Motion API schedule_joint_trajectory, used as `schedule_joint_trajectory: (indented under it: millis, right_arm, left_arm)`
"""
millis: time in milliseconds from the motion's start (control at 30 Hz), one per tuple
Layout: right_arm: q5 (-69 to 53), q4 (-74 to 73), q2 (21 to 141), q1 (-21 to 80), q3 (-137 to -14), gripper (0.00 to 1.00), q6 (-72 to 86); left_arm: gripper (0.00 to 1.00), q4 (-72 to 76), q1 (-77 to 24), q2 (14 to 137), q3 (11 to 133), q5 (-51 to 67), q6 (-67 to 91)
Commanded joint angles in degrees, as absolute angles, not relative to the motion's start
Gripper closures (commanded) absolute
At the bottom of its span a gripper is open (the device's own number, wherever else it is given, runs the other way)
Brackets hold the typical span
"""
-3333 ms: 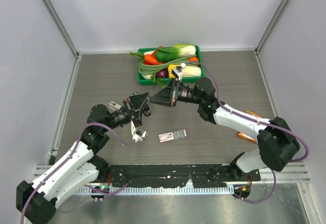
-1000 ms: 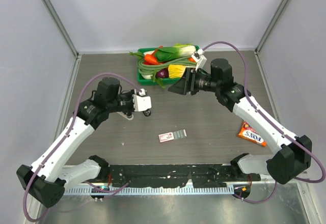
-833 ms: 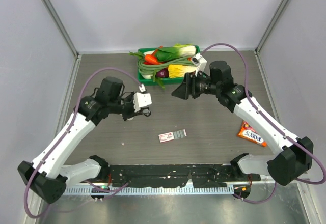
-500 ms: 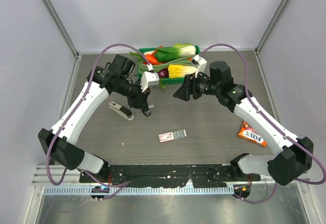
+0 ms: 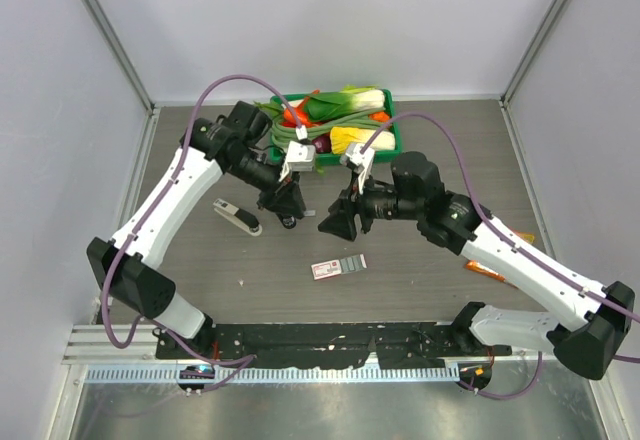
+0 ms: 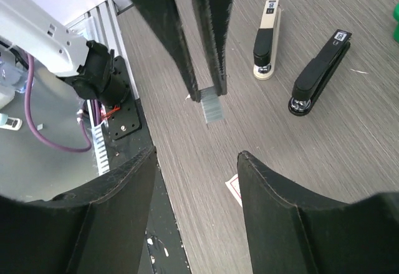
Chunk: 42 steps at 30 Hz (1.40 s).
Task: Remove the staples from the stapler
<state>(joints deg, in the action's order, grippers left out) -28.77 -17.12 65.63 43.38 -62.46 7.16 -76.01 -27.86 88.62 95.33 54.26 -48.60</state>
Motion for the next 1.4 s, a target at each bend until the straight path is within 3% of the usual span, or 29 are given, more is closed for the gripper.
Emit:
schedule_joint_trajectory:
  millis: [0, 667, 1067, 1367]
  right_arm:
    - [-24.43, -11.87, 61.88, 45.52, -60.73, 0.41, 5.36]
    - [-23.73, -16.43, 64.95, 50.36, -65.48, 0.42, 0.97]
    - [-22.85, -17.23, 65.65, 51.41, -66.53, 0.58, 0.26]
    - [-21.27, -18.10, 66.27, 53.26, -66.80, 0.54, -0.95]
  left_arm:
    - [0.97, -95.18, -28.12, 86.40, 94.49, 58.36, -51.06]
    - [0.97, -95.18, -32.78, 84.37, 93.60, 59.06, -53.61]
    - [0.96, -95.10, -32.96, 84.64, 94.04, 58.71, -53.61]
    - [0.96, -95.18, -33.14, 84.99, 94.39, 58.45, -53.26]
